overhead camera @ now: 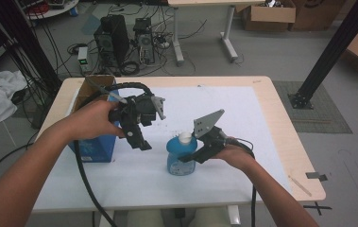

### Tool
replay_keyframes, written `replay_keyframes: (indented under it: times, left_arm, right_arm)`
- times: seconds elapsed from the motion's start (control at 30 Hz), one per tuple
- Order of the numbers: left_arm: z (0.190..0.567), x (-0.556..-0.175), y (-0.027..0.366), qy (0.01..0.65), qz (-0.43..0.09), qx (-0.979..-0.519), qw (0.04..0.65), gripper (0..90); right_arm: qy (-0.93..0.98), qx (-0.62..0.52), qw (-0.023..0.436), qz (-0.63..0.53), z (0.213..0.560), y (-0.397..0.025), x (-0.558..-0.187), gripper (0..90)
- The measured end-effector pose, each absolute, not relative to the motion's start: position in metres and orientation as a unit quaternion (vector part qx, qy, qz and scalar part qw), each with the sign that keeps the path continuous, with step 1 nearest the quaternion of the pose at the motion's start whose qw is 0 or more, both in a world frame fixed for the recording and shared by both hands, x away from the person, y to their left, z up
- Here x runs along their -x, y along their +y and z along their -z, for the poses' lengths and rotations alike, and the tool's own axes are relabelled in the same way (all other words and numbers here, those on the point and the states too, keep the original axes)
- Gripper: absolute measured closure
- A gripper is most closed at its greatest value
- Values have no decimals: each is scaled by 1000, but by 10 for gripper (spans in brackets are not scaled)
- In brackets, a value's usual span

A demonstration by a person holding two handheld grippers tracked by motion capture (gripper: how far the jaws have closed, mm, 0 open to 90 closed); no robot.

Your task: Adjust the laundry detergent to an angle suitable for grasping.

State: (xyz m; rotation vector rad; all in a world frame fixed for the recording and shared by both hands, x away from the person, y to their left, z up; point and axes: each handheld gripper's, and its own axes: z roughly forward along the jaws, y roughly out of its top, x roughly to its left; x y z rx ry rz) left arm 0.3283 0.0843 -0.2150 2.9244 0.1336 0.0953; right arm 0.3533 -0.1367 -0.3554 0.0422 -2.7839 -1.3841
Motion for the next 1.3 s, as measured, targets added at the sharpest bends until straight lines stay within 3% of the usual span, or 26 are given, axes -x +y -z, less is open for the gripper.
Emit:
replay_keyframes:
  times: [0.47, 1.3]
  left_arm:
    - [216, -328, 86, 48, -30, -993, 106, 256]
    - [216, -327, 86, 47, -31, -993, 104, 257]
  right_arm:
    - [-895, -6, 25, 444, 356, -136, -355, 413]
    - [-893, 13, 26, 449, 356, -137, -356, 305]
